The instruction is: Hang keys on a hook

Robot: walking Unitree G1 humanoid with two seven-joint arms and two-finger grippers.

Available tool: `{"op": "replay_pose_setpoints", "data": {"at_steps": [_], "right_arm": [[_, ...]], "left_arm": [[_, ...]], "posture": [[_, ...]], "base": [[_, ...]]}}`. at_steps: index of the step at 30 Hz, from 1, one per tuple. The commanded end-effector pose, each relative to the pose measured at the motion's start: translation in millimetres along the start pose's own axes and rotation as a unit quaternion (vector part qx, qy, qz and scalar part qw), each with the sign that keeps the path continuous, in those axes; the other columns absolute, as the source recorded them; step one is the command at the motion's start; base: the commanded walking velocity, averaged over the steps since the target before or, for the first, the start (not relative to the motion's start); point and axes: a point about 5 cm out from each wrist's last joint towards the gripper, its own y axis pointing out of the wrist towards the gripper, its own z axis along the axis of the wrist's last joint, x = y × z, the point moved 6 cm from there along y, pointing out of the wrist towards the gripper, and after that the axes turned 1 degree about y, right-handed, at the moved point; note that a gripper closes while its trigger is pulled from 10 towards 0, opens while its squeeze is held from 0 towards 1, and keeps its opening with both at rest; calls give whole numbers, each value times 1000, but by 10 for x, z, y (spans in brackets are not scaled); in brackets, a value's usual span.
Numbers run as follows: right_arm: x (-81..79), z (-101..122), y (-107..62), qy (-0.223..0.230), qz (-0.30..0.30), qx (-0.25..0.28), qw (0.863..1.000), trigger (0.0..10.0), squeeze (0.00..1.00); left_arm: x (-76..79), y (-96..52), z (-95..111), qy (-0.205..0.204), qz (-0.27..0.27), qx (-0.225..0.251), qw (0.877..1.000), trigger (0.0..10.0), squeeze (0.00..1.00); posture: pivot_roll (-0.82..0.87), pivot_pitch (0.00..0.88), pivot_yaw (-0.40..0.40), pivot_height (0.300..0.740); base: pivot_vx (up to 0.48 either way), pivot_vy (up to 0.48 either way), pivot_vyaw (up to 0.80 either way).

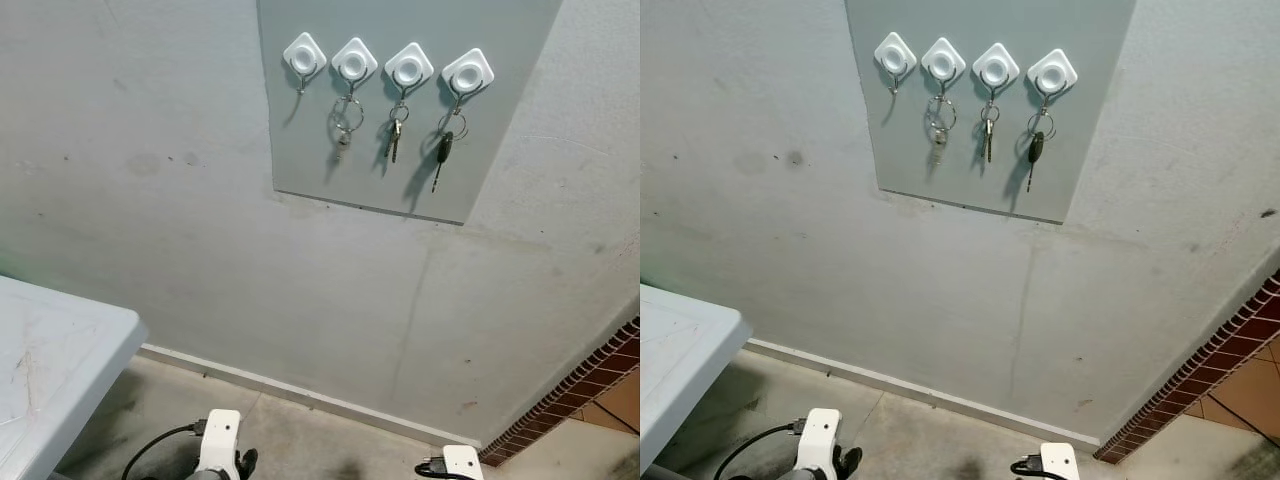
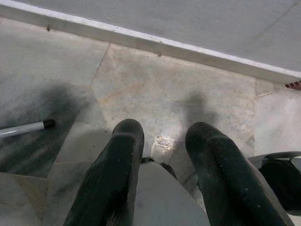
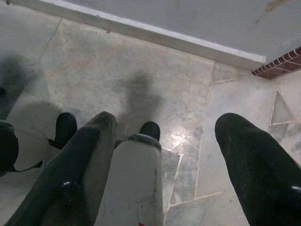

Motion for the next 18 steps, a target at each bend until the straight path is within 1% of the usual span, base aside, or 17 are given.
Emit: {"op": "replay_pose_setpoints", "data": {"at_steps": [1,3,5,8,14,18], "right_arm": [[-7,19,7,0,2,0,1000,10000,0],[-13,35,12,0,3,1,1000,10000,0],[-4,68,19,6,0,5,1000,10000,0],[-14,70,22,3,2,4,1000,10000,0],[-18,71,25,5,1,2,1000,10000,0],[-12,59,24,12,-2,0,1000,10000,0]], "left_arm": [[-49,-10,-19,-2,6,-4,1000,10000,0],[-60,-10,-4,-6,7,-1,1000,10000,0],[-57,-8,17,6,2,1,1000,10000,0],[-67,-3,50,-5,5,6,1000,10000,0],[-57,4,84,-8,3,9,1000,10000,0],[-64,8,87,-1,5,4,1000,10000,0]], "posture": [[92,0,13,740],[93,0,19,740],[93,0,17,740],[88,0,21,740],[87,0,21,740],[86,0,23,740]], "base": [[0,0,0],[0,0,0],[0,0,0],[0,0,0],[0,0,0],[0,0,0]]}}
